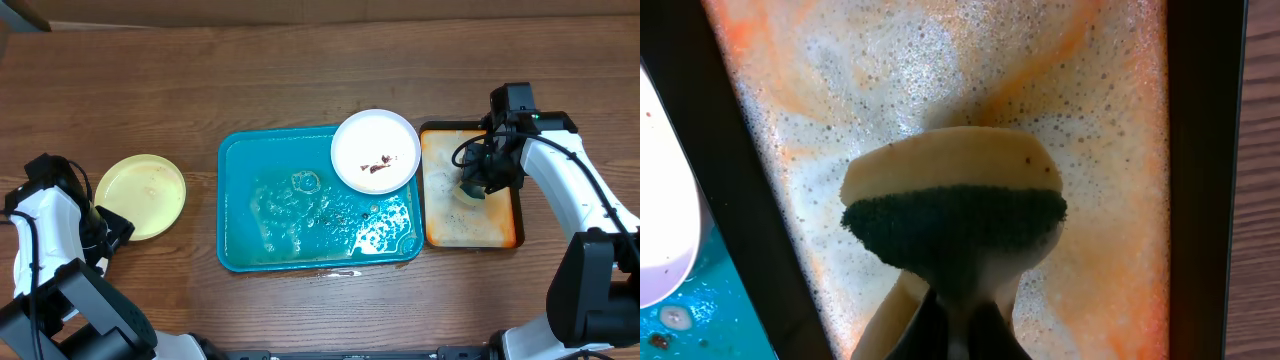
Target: Clean dirty plates on tray and stack at the side
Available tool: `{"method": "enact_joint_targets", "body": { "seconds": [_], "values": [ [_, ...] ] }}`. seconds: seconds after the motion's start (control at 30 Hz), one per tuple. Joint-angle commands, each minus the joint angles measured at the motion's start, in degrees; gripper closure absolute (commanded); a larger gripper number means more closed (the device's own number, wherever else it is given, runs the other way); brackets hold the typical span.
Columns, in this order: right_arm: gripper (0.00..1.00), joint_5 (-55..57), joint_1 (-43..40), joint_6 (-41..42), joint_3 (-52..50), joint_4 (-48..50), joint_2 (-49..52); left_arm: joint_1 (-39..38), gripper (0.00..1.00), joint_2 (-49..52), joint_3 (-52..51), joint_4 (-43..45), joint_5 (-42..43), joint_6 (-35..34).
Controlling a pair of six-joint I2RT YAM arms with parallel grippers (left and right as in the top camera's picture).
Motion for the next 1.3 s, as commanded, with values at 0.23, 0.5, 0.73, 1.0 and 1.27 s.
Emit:
{"method": "enact_joint_targets", "body": {
  "seconds": [0.23,0.5,0.73,1.0,1.27],
  "values": [
    [0.96,-0.17,-0.13,-0.44,-0.33,0.22,-1.25,3.19,0.42,0.42,-0.33,-0.07,3.91,-1.14],
    [0.96,-0.33,-0.13,-0.44,-0.33,0.24,-1.25,6.6,0.49,0.42,-0.33,1.22,2.34,-2.38],
    [0.96,-0.33,-0.13,-0.44,-0.33,0.24,-1.25,5.53,0.45,0.48,-0.42,6.54,-2.27,0.57],
    [0.96,-0.33,-0.13,-0.44,-0.33,0.26,-1.25,2.08,0.43,0.63,-0.42,14.21,-2.19,13.09],
    [0.96,-0.33,-0.13,-0.44,-0.33,0.26,-1.25,0.59,0.47,3.58,-0.44,11.8,-4.85,17.38]
  ]
}}
